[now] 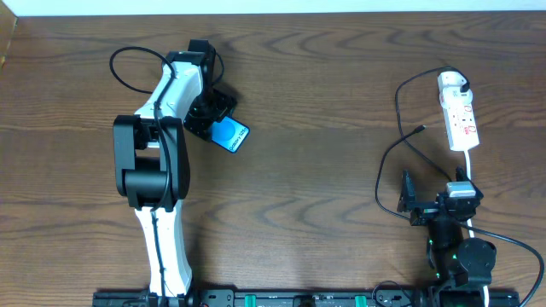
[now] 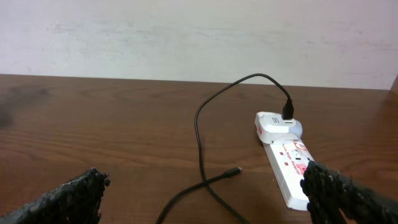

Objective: Plug charger to phone and switch on socket
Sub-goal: 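Lift the phone with the left gripper and tilt it upright toward center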

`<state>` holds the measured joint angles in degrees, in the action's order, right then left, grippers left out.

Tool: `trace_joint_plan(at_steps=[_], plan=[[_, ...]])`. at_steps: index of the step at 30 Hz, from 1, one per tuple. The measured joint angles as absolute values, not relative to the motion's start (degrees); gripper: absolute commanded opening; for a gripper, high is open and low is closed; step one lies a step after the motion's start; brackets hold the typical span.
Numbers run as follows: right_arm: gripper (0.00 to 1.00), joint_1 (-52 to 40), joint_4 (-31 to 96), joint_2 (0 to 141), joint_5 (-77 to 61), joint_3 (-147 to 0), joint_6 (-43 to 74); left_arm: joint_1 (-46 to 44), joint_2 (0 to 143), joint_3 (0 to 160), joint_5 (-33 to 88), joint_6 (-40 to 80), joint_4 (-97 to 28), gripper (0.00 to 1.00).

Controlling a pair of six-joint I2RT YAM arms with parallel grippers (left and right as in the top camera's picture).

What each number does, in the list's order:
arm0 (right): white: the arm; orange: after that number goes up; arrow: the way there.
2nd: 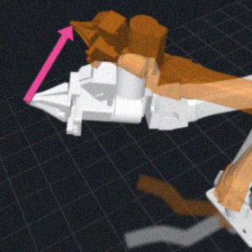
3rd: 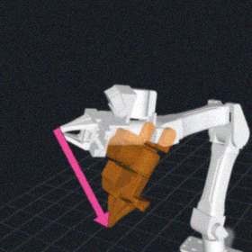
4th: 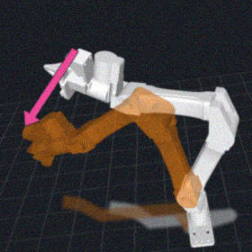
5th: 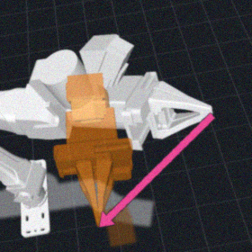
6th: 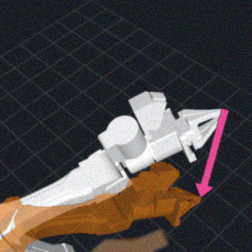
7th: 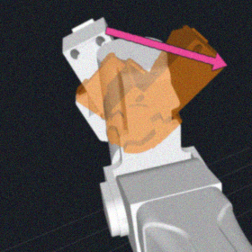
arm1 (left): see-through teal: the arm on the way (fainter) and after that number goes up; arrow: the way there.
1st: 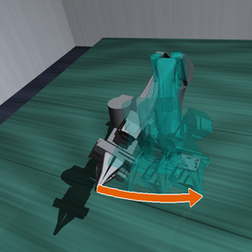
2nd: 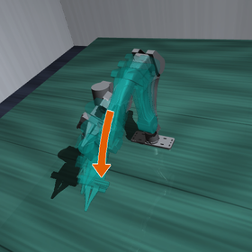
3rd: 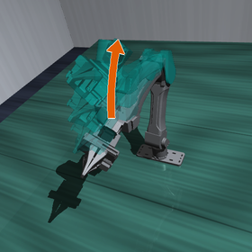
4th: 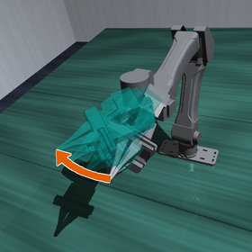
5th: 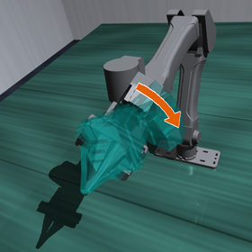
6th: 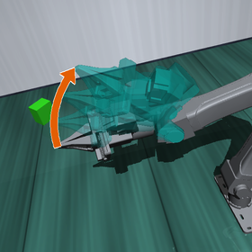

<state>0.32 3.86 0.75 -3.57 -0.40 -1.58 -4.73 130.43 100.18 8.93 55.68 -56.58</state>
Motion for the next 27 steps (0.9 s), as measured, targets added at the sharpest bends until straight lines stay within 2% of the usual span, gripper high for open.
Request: trace_joint_plan(at_steps=[9, 27], plan=[[0.99, 0.3, 3.9, 0.8, -3.6, -0.4, -1.6, -4.7, 130.4, 100.2, 8.9, 55.6, -56.6, 0.69], [0.99, 0.3, 3.9, 0.8, -3.6, -0.4, -1.6, -4.7, 129.4, 99.0, 9.1, 50.9, -59.7, 0.68]])
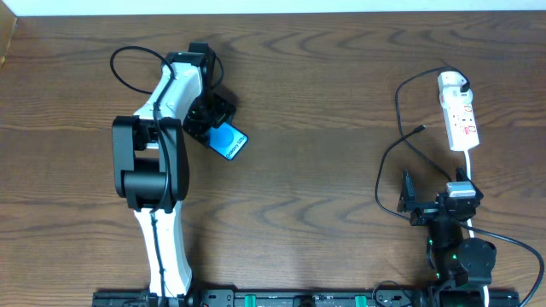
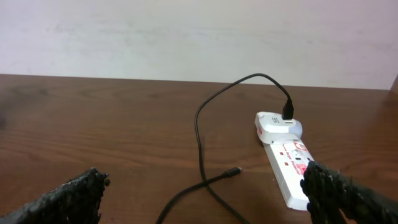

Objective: Plug charger to phone and switch on socket
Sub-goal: 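Lift the phone with the left gripper and tilt it upright toward center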

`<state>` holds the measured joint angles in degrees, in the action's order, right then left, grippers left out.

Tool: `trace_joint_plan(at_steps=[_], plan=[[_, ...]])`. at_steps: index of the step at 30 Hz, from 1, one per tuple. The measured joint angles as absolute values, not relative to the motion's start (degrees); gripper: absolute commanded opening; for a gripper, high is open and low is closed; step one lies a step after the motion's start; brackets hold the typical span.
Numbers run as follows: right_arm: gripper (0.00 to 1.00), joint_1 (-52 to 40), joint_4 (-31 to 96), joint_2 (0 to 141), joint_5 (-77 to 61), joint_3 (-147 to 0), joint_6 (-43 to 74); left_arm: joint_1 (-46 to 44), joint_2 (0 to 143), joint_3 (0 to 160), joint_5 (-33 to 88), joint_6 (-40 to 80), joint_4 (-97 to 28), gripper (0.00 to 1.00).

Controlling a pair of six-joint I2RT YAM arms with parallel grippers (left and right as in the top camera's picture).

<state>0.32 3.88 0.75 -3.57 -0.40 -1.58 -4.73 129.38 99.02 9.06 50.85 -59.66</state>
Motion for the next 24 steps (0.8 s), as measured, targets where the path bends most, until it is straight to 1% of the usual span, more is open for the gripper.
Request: trace_joint_plan(at_steps=[16, 24], plan=[[0.99, 0.3, 3.9, 0.8, -3.6, -0.4, -1.6, -4.7, 128.7, 98.7, 12.4, 46.2, -62.4, 0.68], [0.99, 0.3, 3.9, 0.8, -3.6, -0.4, -1.6, -4.7, 122.7, 98.1, 13.9, 42.6, -64.9, 0.68]])
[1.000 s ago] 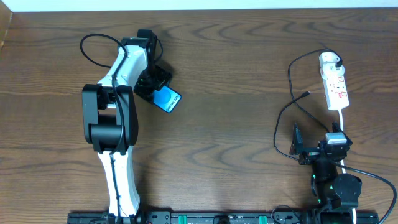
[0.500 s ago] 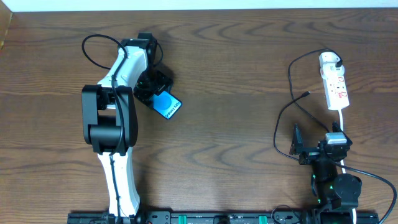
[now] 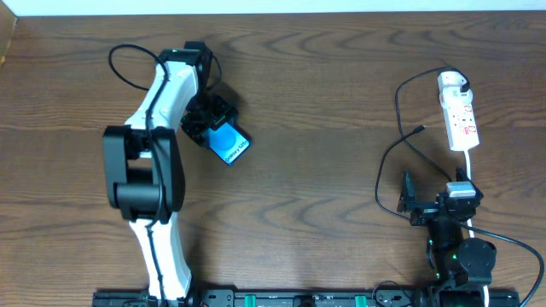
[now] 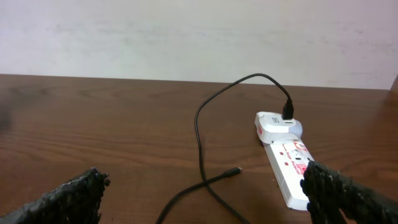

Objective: Plug charger to phone and switch on socket
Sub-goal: 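Lift the phone with the left gripper and tilt it upright toward center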

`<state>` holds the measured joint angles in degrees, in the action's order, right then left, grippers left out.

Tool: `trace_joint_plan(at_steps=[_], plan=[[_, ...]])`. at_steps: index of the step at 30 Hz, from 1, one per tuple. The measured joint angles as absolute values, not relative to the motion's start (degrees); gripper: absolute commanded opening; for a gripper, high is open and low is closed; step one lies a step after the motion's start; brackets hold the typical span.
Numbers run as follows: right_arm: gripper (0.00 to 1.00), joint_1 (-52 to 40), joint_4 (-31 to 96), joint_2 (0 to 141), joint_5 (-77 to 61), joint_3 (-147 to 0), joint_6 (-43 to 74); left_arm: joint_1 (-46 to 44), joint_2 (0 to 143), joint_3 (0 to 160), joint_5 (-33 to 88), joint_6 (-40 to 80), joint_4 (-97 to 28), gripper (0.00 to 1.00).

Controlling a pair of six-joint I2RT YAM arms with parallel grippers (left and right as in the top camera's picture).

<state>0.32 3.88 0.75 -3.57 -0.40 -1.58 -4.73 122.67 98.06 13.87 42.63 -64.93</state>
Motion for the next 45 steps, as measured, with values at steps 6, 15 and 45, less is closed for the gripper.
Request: trace_joint_plan(at_steps=[6, 15, 45], plan=[[0.99, 0.3, 3.9, 0.8, -3.6, -0.4, -1.6, -4.7, 114.1, 98.1, 13.9, 40.6, -66.2, 0.68], [0.99, 0.3, 3.9, 0.8, -3.6, -0.4, -1.6, -4.7, 102.7, 98.1, 14.8, 37.5, -73.6, 0.68], [0.99, 0.3, 3.9, 0.8, -3.6, -0.4, -1.6, -11.2, 84.3, 91.1, 16.7, 37.3, -77.4, 0.68]])
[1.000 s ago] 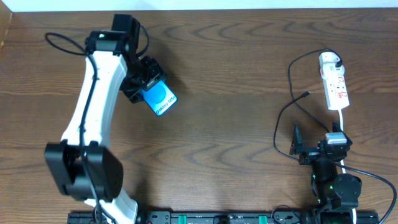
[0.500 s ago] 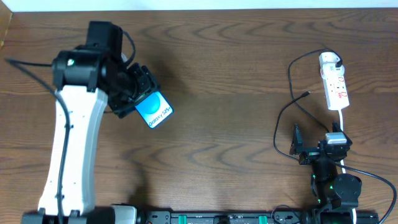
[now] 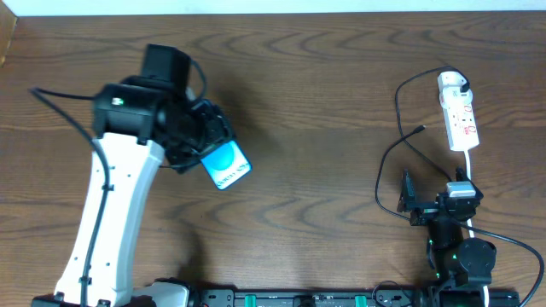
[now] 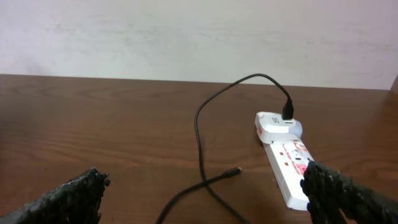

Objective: Plug charger to phone and switch on socket
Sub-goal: 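Lift the phone with the left gripper and tilt it upright toward center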

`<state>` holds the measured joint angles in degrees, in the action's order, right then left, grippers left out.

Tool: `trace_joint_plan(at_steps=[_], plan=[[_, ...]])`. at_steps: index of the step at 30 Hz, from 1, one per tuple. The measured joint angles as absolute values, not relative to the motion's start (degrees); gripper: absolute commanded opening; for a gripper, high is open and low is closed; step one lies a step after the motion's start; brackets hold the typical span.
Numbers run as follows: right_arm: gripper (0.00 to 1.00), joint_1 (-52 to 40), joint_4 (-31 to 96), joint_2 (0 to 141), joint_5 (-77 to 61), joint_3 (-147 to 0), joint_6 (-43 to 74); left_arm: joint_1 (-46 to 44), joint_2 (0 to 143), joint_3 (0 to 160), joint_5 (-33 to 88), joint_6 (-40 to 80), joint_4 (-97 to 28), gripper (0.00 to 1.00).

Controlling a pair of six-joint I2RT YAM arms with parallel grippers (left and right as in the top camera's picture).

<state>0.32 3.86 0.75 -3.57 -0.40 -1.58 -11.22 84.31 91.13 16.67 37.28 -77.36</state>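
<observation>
The phone [image 3: 227, 165], its screen blue, hangs tilted in the overhead view with my left gripper [image 3: 203, 143] shut on its upper-left end; the arm looms large, raised off the table. At the far right lies the white power strip [image 3: 461, 121] [image 4: 287, 168], the white charger [image 3: 452, 83] [image 4: 278, 126] plugged into its far end. From the charger a black cable loops down, and its free plug [image 3: 421, 130] [image 4: 235, 170] lies on the wood. My right gripper [image 3: 435, 194] [image 4: 202, 180] rests open near the front edge, nothing between its fingers.
The brown wooden table [image 3: 324, 102] runs to a pale wall at the back. The cable's loop [image 3: 384, 170] lies just ahead of my right gripper. The strip's own white lead [image 3: 470, 162] runs back past the right arm.
My left arm has risen toward the overhead camera and looks much larger. The phone in its gripper now sits a little nearer the front edge. The right arm, cable and strip have not moved.
My left gripper was shut on the phone's end, low over the table's left half. Over the two later moments the phone turned a little and shifted slightly forward. Now it is held higher. The right gripper stayed open and still throughout.
</observation>
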Motion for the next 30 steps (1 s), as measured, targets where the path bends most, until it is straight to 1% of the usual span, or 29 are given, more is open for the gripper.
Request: trace_joint_plan(at_steps=[6, 10, 18, 24, 30], plan=[[0.99, 0.3, 3.9, 0.8, -3.6, -0.4, -1.6, -15.7, 84.4, 85.4, 18.2, 40.1, -69.9, 0.68], [0.99, 0.3, 3.9, 0.8, -3.6, -0.4, -1.6, -16.2, 85.6, 83.0, 21.3, 40.6, -63.4, 0.68], [0.99, 0.3, 3.9, 0.8, -3.6, -0.4, -1.6, -16.2, 92.6, 82.2, 29.3, 40.7, -56.2, 0.68], [0.99, 0.3, 3.9, 0.8, -3.6, -0.4, -1.6, -16.2, 99.5, 82.2, 36.5, 40.8, -53.7, 0.68], [0.99, 0.3, 3.9, 0.8, -3.6, -0.4, -1.6, -16.2, 105.7, 82.1, 46.4, 40.7, -52.6, 0.68]])
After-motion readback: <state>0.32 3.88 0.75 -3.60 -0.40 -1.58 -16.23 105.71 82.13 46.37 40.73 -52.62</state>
